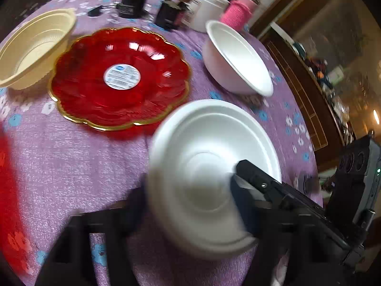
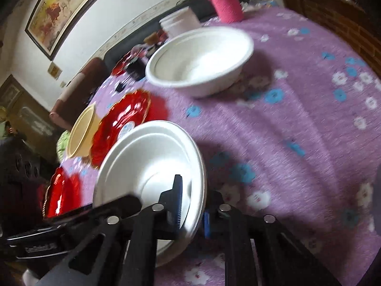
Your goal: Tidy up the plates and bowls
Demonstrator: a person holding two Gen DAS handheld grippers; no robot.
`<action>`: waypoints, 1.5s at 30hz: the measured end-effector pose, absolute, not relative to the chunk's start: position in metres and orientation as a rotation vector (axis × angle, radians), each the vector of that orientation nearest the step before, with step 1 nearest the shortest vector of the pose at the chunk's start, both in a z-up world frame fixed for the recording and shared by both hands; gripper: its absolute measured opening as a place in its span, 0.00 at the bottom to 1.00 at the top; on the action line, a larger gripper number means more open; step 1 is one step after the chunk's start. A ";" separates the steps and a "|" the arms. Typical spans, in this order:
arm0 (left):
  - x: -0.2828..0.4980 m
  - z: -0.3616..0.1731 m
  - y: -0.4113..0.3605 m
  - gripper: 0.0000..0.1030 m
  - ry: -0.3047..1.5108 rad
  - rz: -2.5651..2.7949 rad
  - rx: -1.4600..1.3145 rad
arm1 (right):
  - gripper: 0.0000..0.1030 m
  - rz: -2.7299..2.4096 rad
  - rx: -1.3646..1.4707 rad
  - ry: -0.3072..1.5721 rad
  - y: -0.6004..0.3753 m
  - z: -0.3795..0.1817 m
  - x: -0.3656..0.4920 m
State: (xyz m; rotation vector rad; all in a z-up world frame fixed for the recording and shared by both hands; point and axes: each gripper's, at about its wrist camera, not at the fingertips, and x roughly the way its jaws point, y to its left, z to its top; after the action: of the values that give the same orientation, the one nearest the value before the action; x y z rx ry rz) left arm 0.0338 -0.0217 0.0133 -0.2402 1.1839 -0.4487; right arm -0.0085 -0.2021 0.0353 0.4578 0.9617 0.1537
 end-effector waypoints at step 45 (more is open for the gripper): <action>-0.046 0.036 0.304 0.30 0.939 -0.003 -0.477 | 0.14 0.475 0.072 1.045 0.133 0.042 0.011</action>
State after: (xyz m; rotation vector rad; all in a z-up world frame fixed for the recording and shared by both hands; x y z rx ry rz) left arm -0.0465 0.3040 0.0361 -0.4768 0.9388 -0.0028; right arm 0.0108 0.1330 0.0418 0.0716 1.0449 0.4745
